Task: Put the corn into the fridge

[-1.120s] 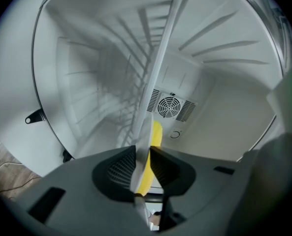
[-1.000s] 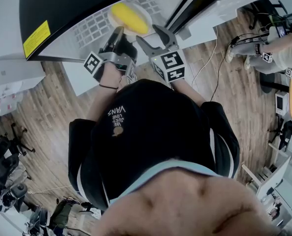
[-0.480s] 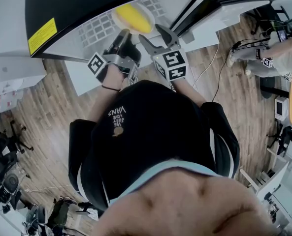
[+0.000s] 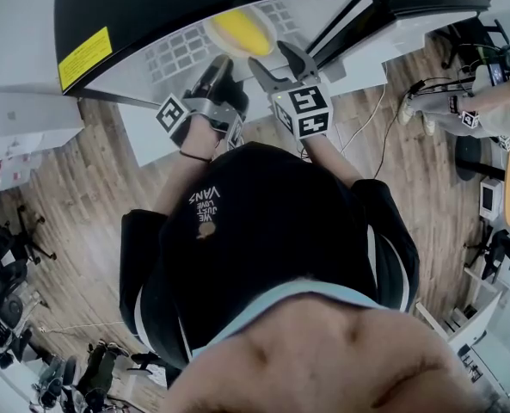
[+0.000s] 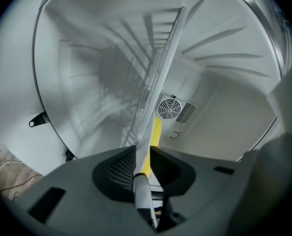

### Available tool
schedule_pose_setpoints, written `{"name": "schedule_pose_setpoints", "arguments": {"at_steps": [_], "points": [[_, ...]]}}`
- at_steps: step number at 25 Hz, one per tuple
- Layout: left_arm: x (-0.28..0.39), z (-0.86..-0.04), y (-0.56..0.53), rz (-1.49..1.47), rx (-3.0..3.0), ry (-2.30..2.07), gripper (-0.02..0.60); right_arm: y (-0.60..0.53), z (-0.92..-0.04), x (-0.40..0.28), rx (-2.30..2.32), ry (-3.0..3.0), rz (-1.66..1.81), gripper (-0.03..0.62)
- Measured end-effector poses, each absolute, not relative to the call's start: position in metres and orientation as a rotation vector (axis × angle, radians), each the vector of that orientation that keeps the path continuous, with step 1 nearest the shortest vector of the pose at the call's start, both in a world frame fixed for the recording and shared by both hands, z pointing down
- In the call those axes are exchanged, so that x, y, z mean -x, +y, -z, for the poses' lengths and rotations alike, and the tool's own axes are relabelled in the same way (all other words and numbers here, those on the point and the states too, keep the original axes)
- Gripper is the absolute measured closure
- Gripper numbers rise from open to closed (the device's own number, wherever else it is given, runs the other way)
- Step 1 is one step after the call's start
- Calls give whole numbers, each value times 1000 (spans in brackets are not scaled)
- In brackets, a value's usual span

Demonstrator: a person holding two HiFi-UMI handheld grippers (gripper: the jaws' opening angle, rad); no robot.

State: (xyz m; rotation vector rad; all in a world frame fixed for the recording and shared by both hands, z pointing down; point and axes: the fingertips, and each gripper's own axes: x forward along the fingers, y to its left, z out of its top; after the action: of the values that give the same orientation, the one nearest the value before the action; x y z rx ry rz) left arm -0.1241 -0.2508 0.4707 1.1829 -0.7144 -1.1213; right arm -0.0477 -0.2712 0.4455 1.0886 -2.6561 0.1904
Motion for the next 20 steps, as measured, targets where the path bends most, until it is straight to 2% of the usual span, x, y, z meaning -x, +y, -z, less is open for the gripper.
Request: {"name": "schedule_pose_setpoints", "arguments": {"at_steps": [20], "points": [[136, -478, -249, 1149, -1168, -728, 514, -297, -451, 54, -1106, -2645, -178, 327]]}}
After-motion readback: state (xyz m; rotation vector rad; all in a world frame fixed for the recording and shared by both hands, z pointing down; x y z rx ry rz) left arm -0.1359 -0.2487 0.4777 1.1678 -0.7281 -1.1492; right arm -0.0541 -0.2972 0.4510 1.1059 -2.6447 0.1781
